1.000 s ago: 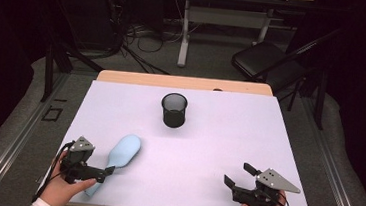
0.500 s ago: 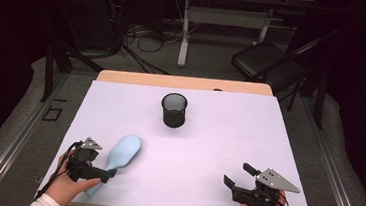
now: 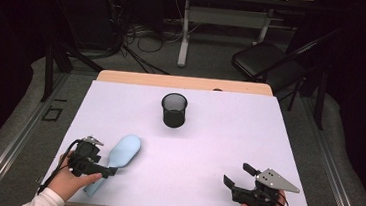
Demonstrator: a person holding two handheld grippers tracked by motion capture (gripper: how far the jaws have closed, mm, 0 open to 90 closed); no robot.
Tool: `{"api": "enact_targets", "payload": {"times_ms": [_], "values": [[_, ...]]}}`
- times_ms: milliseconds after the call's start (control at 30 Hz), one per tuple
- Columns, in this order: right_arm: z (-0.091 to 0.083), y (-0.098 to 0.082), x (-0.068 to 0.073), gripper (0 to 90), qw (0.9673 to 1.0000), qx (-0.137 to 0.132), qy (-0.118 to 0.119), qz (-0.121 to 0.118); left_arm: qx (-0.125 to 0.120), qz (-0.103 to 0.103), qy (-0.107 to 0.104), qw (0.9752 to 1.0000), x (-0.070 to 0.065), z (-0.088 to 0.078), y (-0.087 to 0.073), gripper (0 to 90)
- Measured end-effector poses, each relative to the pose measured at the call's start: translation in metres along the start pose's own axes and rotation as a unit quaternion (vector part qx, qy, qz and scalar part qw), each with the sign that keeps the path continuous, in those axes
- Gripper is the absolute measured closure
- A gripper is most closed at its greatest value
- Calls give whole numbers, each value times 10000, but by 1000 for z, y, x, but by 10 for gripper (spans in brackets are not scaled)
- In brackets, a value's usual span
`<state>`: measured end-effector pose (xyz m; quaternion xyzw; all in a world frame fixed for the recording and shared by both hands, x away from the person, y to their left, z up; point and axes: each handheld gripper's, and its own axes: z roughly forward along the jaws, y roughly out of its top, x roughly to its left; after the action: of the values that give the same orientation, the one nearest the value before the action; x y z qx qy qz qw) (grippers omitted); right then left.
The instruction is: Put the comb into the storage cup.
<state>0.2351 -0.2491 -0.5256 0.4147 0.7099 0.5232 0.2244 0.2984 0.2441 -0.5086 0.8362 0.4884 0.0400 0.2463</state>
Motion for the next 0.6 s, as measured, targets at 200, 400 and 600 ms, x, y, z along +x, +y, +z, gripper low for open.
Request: {"api": "enact_targets", "payload": {"times_ms": [200,400,600], "values": [[1,0,0,175,10000,-9,17,12,86,126,80,9999,-2,1,1,311],[1,0,0,175,10000,-9,18,33,114,279,157,9994,-5,4,0,384],[1,-1,0,175,10000,5,24,13,186,415,249,9987,-7,9,-1,388]]}}
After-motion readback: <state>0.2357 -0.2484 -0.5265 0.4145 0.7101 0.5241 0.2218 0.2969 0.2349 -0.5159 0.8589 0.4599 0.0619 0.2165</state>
